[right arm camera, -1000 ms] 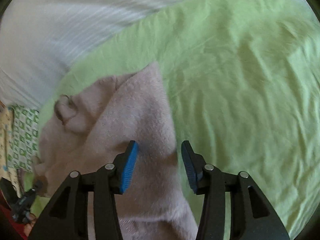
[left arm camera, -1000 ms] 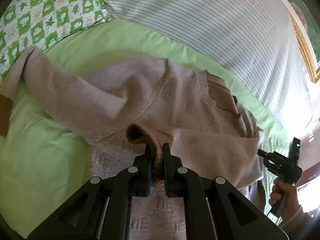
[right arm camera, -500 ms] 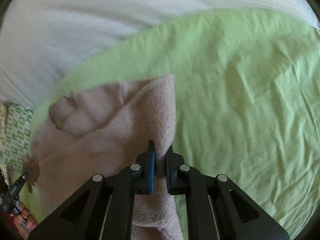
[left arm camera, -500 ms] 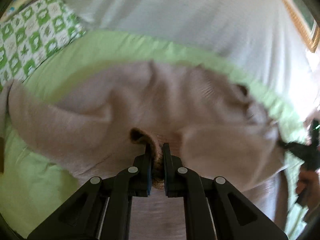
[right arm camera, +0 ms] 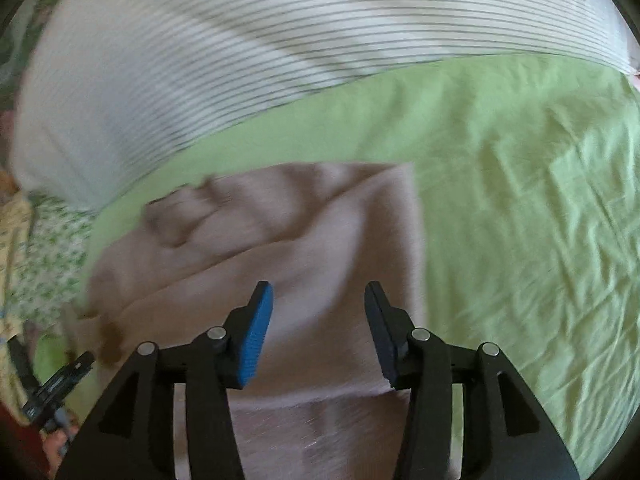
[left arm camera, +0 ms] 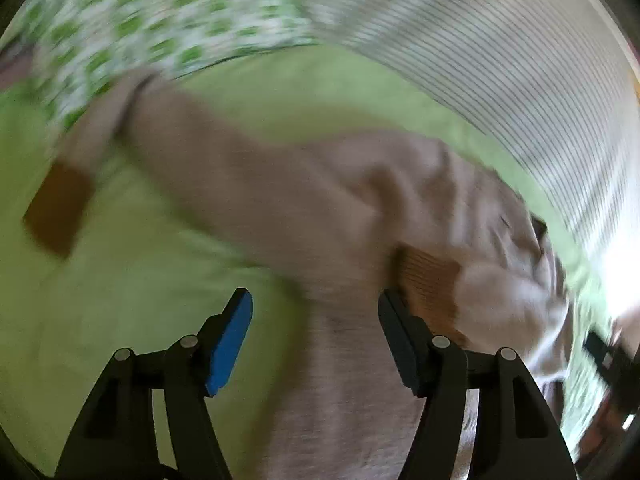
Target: Fold small clothes
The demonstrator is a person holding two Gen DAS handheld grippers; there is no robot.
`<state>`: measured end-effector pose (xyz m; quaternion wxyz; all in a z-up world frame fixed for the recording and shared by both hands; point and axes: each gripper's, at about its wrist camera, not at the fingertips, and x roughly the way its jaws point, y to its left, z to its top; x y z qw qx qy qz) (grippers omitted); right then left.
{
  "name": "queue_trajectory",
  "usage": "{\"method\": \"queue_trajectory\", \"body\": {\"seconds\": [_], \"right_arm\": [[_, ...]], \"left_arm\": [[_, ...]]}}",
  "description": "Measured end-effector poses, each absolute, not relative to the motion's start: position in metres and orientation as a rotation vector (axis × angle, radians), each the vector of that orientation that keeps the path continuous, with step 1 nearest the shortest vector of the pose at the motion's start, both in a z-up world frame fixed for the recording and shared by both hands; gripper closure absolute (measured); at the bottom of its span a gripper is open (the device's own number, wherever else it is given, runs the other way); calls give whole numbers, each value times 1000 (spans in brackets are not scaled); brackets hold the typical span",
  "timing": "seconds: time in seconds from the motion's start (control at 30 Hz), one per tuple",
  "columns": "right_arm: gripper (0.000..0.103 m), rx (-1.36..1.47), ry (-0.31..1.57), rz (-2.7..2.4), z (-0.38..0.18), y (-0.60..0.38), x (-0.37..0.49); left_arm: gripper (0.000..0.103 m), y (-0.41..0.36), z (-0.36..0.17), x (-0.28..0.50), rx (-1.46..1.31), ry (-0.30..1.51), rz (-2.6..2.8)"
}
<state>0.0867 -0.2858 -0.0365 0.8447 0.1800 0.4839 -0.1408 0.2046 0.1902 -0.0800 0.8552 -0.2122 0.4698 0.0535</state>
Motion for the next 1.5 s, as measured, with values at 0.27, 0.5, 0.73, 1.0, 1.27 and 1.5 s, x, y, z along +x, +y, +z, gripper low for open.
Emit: {"method": "queue_trajectory", "body": {"seconds": [0.27,0.5,0.73,1.0,1.27,1.5], "right_arm": [[54,367,1081,-178,-51,-236,82],[54,373,1128,-131,-61,-217,79],[54,350,1127,-130,-51,-224,76],[54,387,1058,-182,-35,-256,69],[54,452,1004,-224,-17,-281,64],[54,433,1027,-152,-19,-268,83]], "left_arm": [[30,317,-98,191,-933,960,293],[22,336,-109,244,-991,982,309],[95,324,-76,286,-838,908,314],[94,110,39,269,-187,754,-108],[56,-51,-43,231,234,923,-316],[40,13,-51,187,213,929,-203]]}}
